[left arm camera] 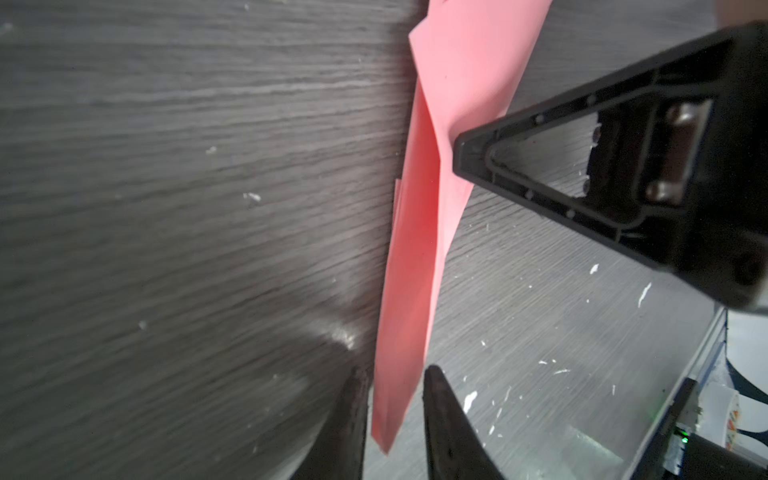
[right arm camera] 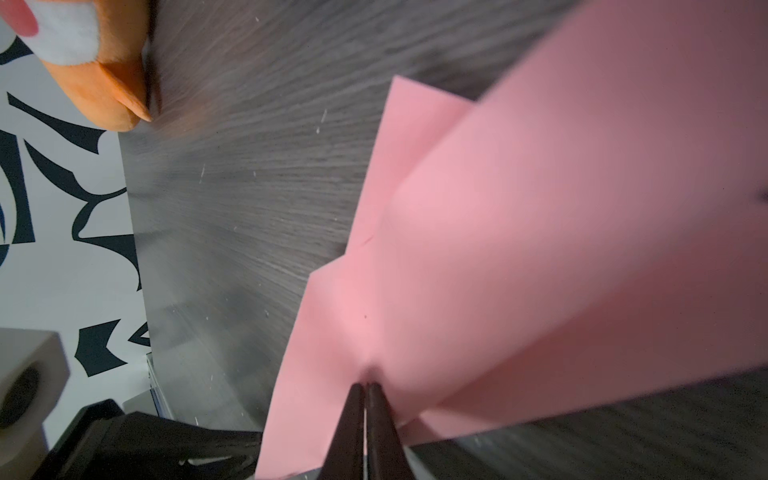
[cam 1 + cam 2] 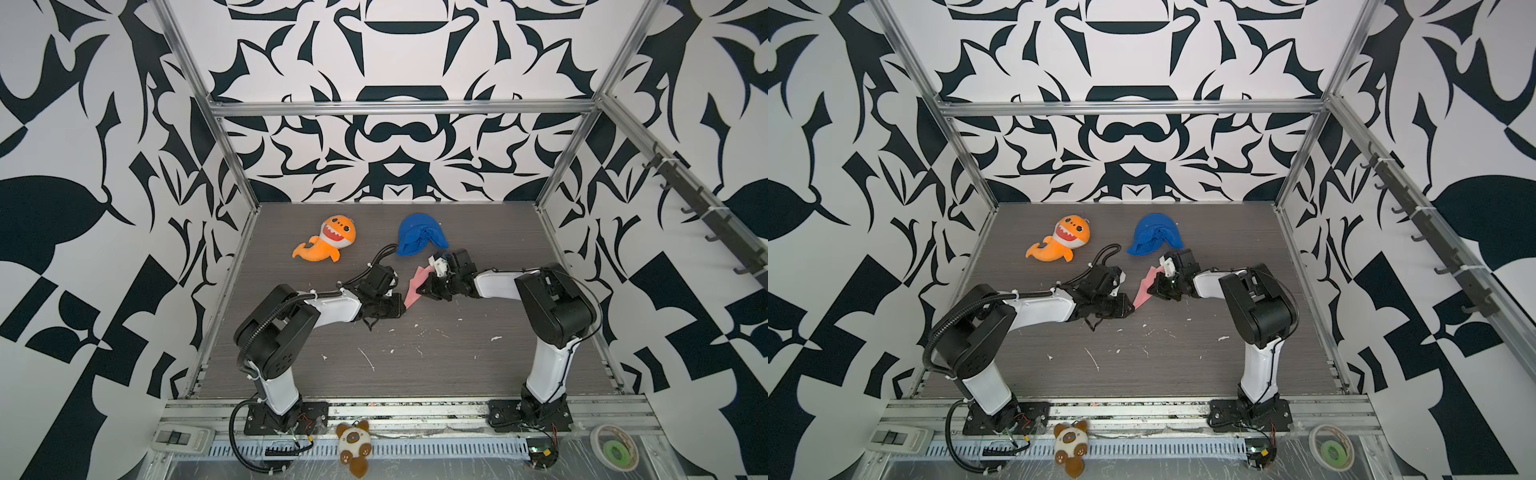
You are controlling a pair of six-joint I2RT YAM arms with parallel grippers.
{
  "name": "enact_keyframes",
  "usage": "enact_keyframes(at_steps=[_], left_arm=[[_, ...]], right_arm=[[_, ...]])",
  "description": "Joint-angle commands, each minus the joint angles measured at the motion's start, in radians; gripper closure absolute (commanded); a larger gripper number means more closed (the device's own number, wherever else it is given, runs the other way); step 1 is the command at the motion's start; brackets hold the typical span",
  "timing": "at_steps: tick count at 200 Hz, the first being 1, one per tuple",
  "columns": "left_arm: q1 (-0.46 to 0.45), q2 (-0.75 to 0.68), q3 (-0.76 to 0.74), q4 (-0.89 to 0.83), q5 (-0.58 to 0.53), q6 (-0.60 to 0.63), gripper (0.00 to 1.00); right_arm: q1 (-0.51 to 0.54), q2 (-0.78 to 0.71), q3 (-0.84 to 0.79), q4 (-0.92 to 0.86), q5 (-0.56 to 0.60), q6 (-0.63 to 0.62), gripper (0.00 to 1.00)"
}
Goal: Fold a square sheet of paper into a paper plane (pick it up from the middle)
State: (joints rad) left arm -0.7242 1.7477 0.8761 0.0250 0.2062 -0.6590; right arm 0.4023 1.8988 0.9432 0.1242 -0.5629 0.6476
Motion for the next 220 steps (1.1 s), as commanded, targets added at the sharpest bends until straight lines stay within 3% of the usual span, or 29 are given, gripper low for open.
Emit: enact_keyframes(at_steps=[1, 97, 220], left_arm=[[0.006, -0.003, 0.037, -0.019, 0.025, -0.030, 0.73], [0.008, 0.047, 0.077, -0.052, 0.029, 0.002, 0.86], [-0.012, 0.092, 0.086, -0.124, -0.002, 0.020, 0.92]], right_arm=[[-0.005, 0.005, -0.020, -0.047, 0.039, 0.004, 0.91], [-0.005, 0.016, -0.018, -0.038, 0.029, 0.007, 0.91], [-0.005, 0.023, -0.024, -0.034, 0.032, 0.013, 0.91]])
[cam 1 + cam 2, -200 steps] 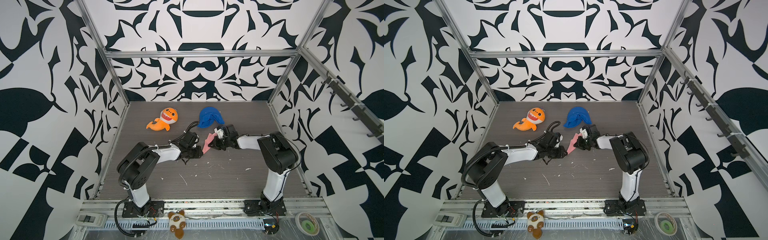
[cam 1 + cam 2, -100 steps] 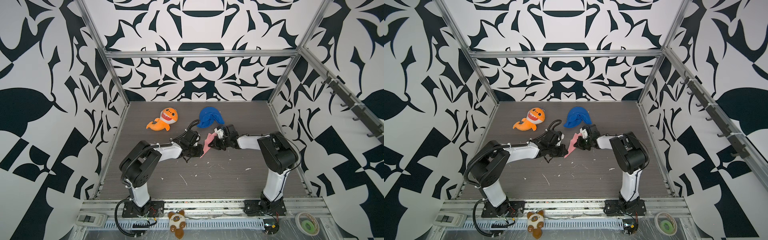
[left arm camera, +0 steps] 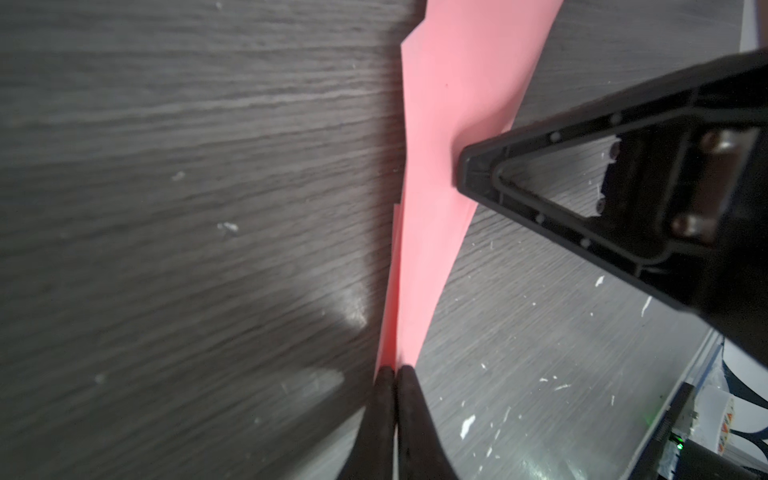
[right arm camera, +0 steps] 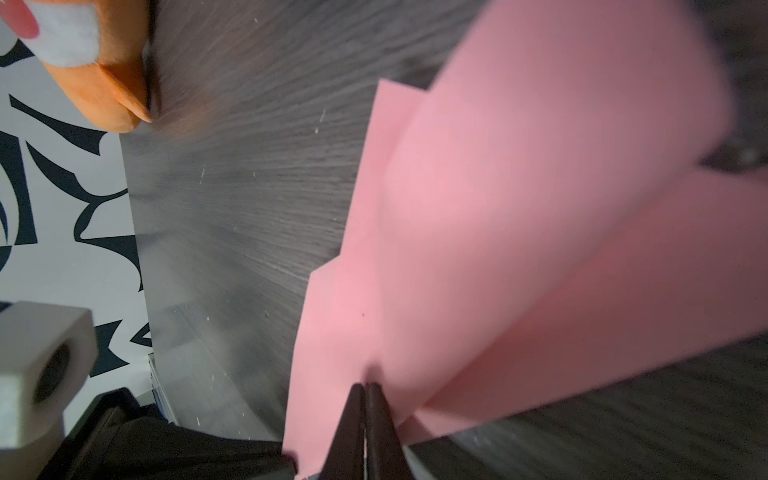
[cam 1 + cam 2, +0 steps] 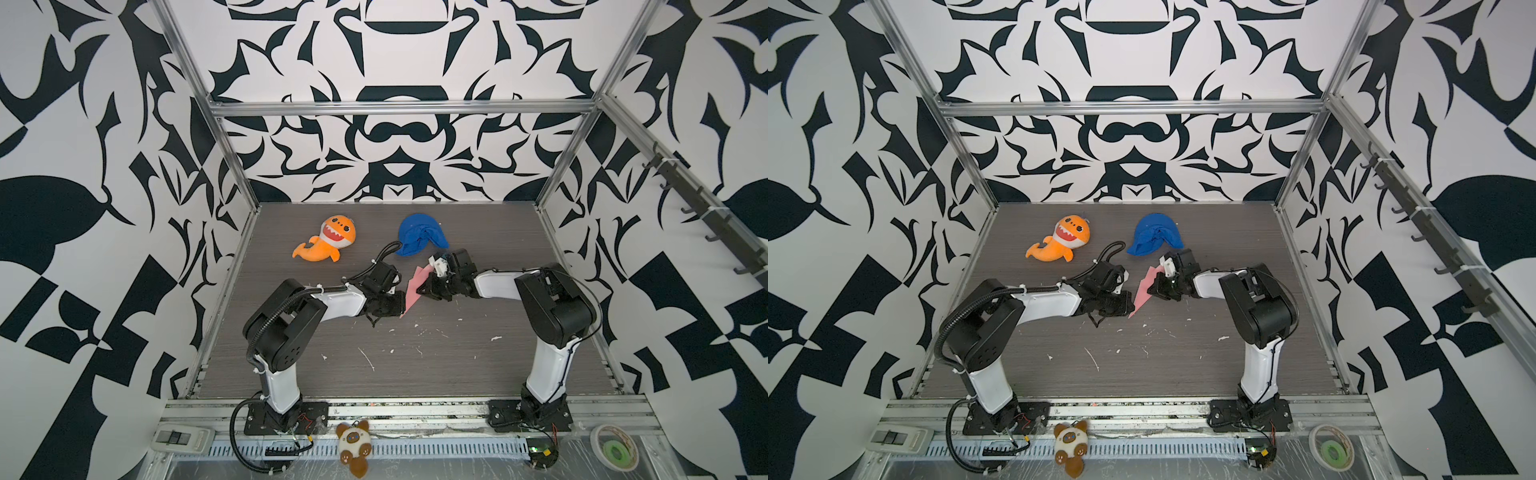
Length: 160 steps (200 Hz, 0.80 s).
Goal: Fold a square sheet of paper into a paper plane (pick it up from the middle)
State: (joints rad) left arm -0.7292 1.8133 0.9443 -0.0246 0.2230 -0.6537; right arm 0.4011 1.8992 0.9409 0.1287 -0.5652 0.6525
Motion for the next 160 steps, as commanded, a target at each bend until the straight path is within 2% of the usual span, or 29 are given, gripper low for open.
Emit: enact_keyframes(at_steps=[1, 65, 114, 147, 160], left_arm=[[-0.007, 0.026, 0.017, -0.075, -0.020, 0.015, 0.92], [-0.013, 0.002, 0.028, -0.137, -0.078, 0.029, 0.90], [-0.013, -0.145, 0.030, -0.108, -0.076, -0.001, 0.74], [-0.013, -0.161, 0.027, -0.047, -0.048, -0.046, 0.74], [-0.013, -0.141, 0.035, -0.042, -0.034, -0.058, 0.77]], right_arm=[[-0.004, 0.023, -0.021, -0.039, 0.035, 0.009, 0.91], [-0.003, 0.024, -0.022, -0.038, 0.036, 0.012, 0.91], [-0.004, 0.023, -0.023, -0.043, 0.037, 0.012, 0.91], [-0.004, 0.024, -0.024, -0.043, 0.037, 0.011, 0.91], [-0.004, 0.024, -0.023, -0.043, 0.037, 0.011, 0.91]])
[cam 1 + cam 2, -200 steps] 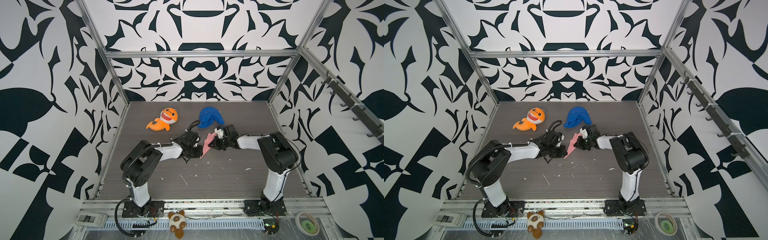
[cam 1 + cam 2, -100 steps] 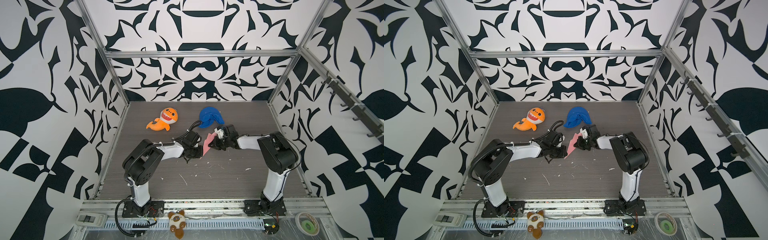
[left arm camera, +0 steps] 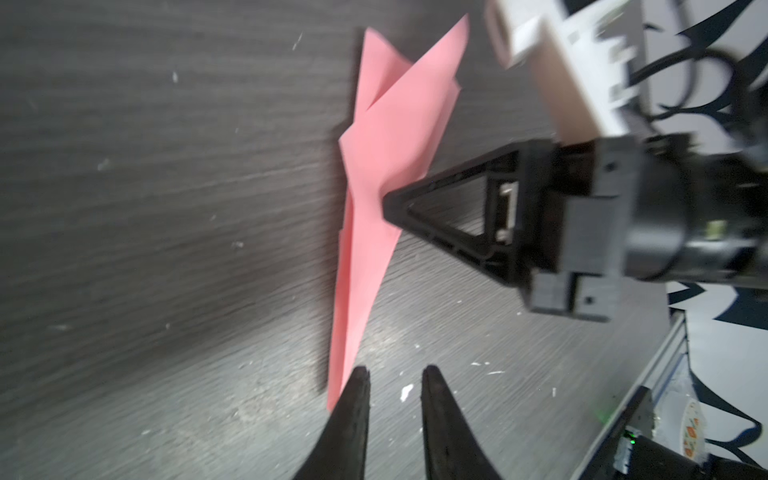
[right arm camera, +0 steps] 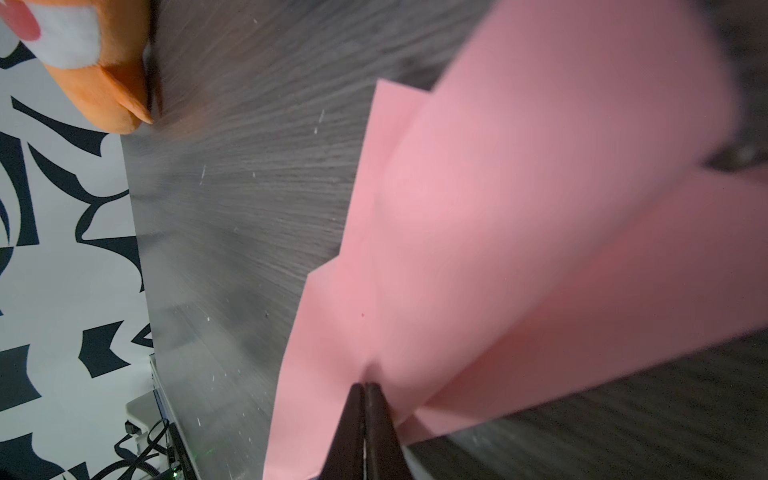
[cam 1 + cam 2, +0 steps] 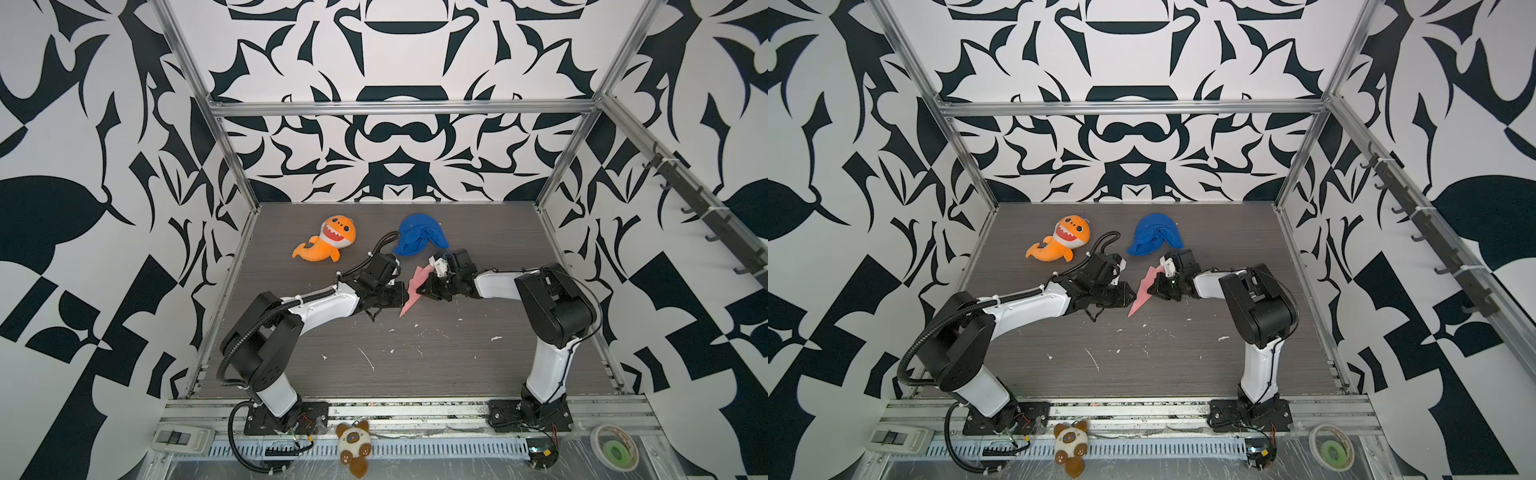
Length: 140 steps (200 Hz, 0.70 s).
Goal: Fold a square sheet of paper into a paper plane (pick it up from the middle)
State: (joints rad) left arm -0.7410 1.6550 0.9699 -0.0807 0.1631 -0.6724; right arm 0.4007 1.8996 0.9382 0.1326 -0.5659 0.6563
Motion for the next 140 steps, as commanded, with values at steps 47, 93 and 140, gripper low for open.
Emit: enact_keyframes(at_steps=[47, 93, 140], left_arm=[[-0.001, 0.110, 0.042, 0.018, 0.066, -0.072, 0.86], [-0.001, 0.163, 0.056, 0.003, 0.054, -0.077, 0.88], [-0.001, 0.179, 0.039, 0.001, 0.056, -0.079, 0.88]], right_arm=[[-0.003, 0.026, -0.018, -0.048, 0.038, 0.007, 0.91], [-0.003, 0.024, -0.017, -0.050, 0.037, 0.007, 0.91], [-0.003, 0.026, -0.015, -0.054, 0.037, 0.006, 0.92]])
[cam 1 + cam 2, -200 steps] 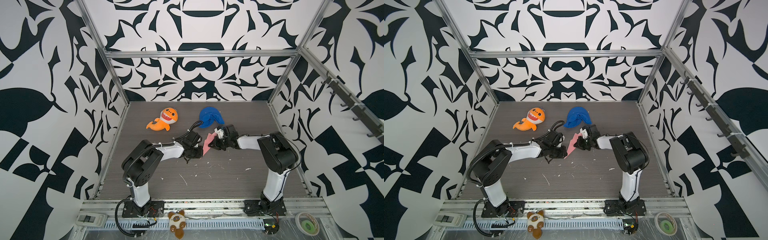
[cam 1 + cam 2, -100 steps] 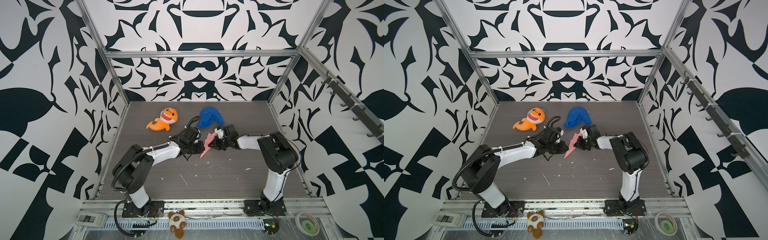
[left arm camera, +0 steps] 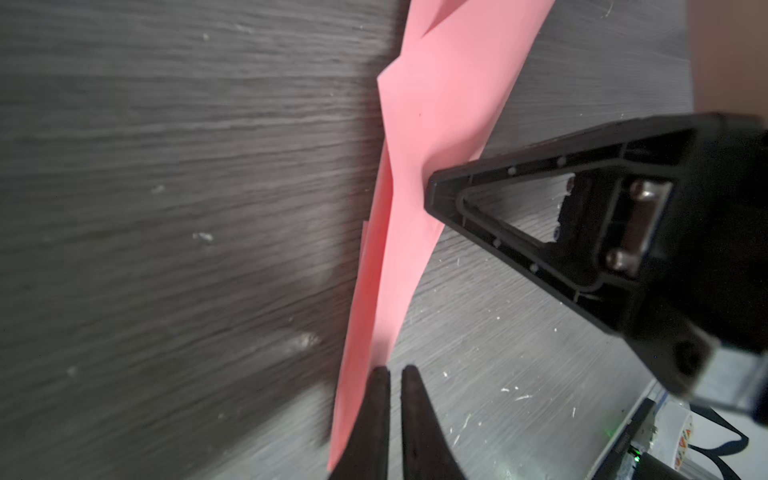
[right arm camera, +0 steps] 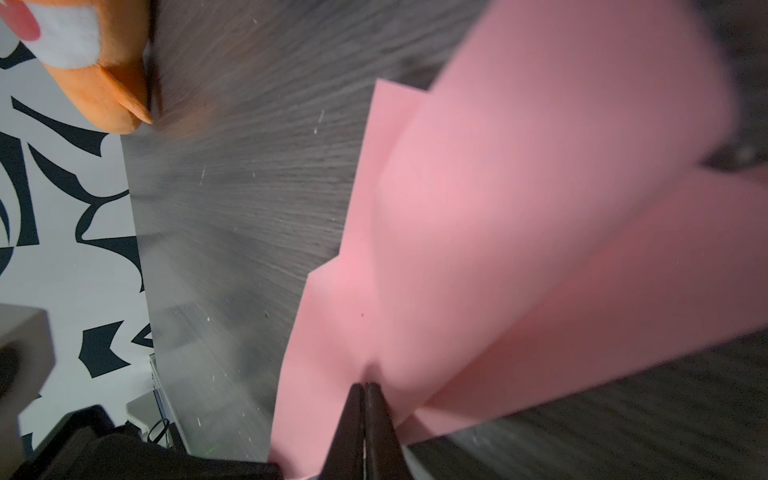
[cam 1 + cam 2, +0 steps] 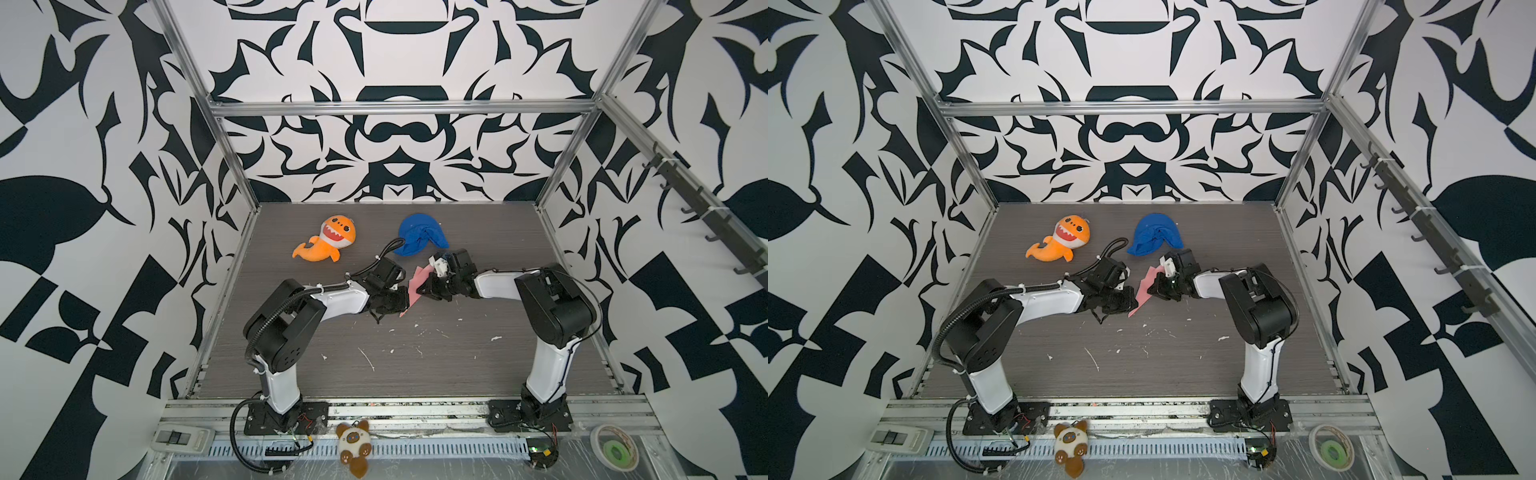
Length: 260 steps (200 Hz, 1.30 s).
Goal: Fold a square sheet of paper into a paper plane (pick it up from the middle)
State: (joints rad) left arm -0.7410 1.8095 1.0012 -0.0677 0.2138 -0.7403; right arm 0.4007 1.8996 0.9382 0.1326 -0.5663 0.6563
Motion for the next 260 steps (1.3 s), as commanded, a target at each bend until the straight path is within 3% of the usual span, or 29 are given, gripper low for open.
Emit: enact_keyframes(at_steps=[1, 177, 260], left_arm=[[-0.001, 0.025, 0.007, -0.012, 0.005, -0.012, 0.88], [-0.001, 0.047, -0.041, -0.052, -0.032, -0.039, 0.89], [-0.001, 0.058, -0.024, -0.123, -0.081, -0.008, 0.95]], right_arm=[[-0.003, 0.026, -0.015, -0.054, 0.037, 0.006, 0.91], [-0.003, 0.016, -0.011, -0.057, 0.030, -0.001, 0.91], [0.049, -0.109, 0.044, -0.188, -0.070, -0.272, 0.94]])
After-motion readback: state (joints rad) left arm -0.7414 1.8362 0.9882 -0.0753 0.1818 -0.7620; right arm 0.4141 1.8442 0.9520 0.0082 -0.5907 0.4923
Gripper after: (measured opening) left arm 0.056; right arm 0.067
